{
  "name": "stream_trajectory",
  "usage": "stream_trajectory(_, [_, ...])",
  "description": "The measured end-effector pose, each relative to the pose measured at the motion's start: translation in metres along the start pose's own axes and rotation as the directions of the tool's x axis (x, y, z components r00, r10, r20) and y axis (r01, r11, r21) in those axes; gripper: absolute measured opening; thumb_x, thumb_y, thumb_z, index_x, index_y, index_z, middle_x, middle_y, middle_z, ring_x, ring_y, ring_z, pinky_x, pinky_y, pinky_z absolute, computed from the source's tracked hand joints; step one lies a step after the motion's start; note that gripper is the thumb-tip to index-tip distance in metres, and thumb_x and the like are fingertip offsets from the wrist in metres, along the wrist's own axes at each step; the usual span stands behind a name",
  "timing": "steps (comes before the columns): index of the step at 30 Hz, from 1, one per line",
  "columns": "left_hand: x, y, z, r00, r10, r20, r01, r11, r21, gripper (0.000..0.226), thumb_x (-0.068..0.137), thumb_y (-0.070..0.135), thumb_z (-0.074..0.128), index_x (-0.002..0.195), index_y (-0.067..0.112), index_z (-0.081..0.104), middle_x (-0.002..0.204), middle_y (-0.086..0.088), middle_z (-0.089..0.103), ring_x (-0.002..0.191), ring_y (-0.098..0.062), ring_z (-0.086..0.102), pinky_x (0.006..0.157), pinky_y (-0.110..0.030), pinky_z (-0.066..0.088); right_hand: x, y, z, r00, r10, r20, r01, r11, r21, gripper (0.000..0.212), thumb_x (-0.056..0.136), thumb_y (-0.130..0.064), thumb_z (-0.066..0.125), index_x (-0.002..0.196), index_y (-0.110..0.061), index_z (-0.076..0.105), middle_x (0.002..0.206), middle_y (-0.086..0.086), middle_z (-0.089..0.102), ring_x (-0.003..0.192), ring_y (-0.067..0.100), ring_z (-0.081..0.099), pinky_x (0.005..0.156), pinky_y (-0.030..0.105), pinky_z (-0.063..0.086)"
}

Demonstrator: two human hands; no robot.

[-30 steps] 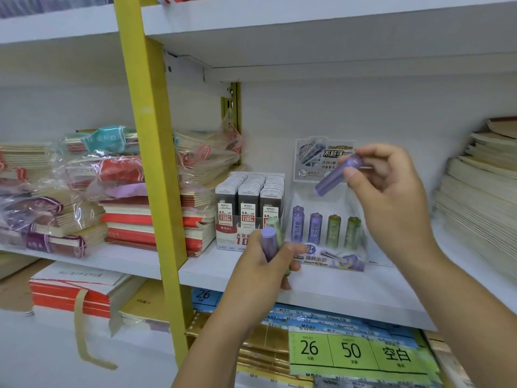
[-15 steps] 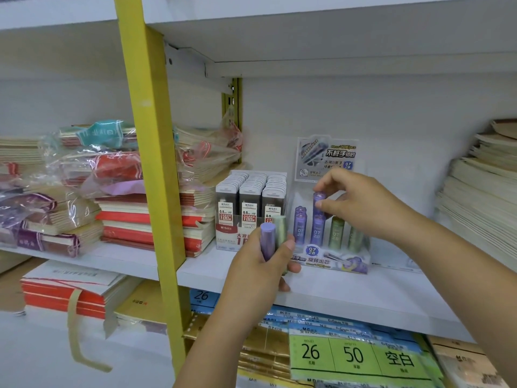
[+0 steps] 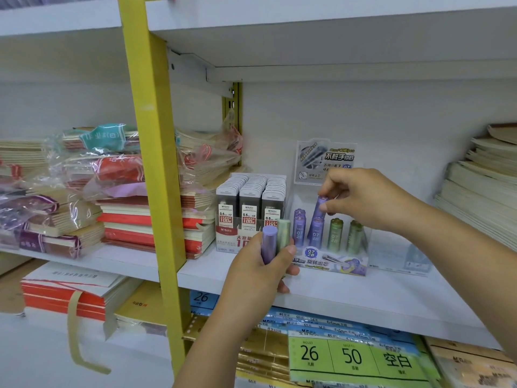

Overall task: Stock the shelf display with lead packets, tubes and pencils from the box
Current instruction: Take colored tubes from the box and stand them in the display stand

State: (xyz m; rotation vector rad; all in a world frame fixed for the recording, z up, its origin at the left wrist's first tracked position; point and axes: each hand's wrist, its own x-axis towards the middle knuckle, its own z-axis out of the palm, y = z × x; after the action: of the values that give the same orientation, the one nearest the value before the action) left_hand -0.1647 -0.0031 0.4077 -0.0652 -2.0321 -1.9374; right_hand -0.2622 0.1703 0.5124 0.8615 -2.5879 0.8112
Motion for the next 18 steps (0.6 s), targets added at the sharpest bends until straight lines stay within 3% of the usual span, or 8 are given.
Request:
stream_trajectory(5, [-0.001,0.000,0.000,1.000,0.006,-0.004,-0.006,1.000,-0.005,0.012,0.095,0.026,0.064,0.107,0.023,0.068,0.079,-0.001,0.073,0.057,0.002,0.061,0.054,-0.016,0.049,-0.001,0.001,0.004,1.000,-0.003,0.015,0.003,1.000,0.000,0.020,0.079,-0.014,0.078,0.079,-0.029,0.064,0.082,-0.008,0.070,0.077,0.007,0.066,0.071,0.023,0.052])
stream_trajectory(7, [-0.001,0.000,-0.001,1.000,0.006,0.000,-0.006,1.000,-0.005,0.013,0.095,0.027,0.064,0.107,0.025,0.068,0.077,0.002,0.073,0.054,0.002,0.060,0.053,-0.014,0.049,-0.001,0.002,0.005,0.999,0.011,0.047,-0.010,1.000,-0.016,0.017,0.083,-0.015,0.075,0.082,-0.029,0.065,0.086,-0.008,0.071,0.080,0.004,0.066,0.072,0.019,0.051])
stream_trajectory(13, [-0.002,0.002,-0.002,1.000,-0.001,0.006,0.000,1.000,0.011,0.012,0.092,0.032,0.065,0.102,0.026,0.069,0.075,0.004,0.074,0.052,-0.001,0.058,0.055,-0.014,0.049,-0.001,-0.004,0.001,0.976,0.058,0.210,-0.008,0.973,-0.230,0.016,0.095,-0.022,0.058,0.101,-0.031,0.070,0.099,-0.013,0.070,0.086,0.002,0.059,0.075,0.021,0.043])
stream_trajectory(14, [-0.003,0.002,-0.002,1.000,-0.003,0.006,0.002,1.000,0.010,0.013,0.092,0.034,0.066,0.102,0.026,0.069,0.074,0.005,0.074,0.051,-0.002,0.057,0.055,-0.013,0.048,-0.003,-0.005,0.001,0.981,0.046,0.189,0.004,0.966,-0.258,0.019,0.097,-0.023,0.055,0.106,-0.030,0.070,0.103,-0.013,0.069,0.086,0.003,0.057,0.076,0.021,0.041])
stream_trajectory(16, [-0.004,0.004,-0.003,1.000,-0.004,0.013,0.004,1.000,-0.013,0.017,0.090,0.036,0.066,0.101,0.024,0.071,0.074,0.005,0.074,0.051,-0.004,0.056,0.055,-0.014,0.048,-0.012,-0.008,0.003,0.999,-0.043,0.012,0.045,0.967,-0.251,0.022,0.098,-0.026,0.052,0.111,-0.032,0.069,0.105,-0.016,0.067,0.085,0.000,0.053,0.075,0.019,0.038])
stream_trajectory(18, [-0.005,0.004,-0.003,1.000,-0.002,0.025,0.003,0.999,-0.039,0.018,0.089,0.037,0.068,0.101,0.024,0.072,0.074,0.004,0.074,0.052,-0.007,0.056,0.058,-0.017,0.049,-0.027,-0.015,0.007,0.981,-0.104,-0.162,0.101,0.995,-0.026,0.019,0.096,-0.029,0.055,0.106,-0.040,0.068,0.097,-0.025,0.067,0.081,-0.005,0.057,0.070,0.010,0.041])
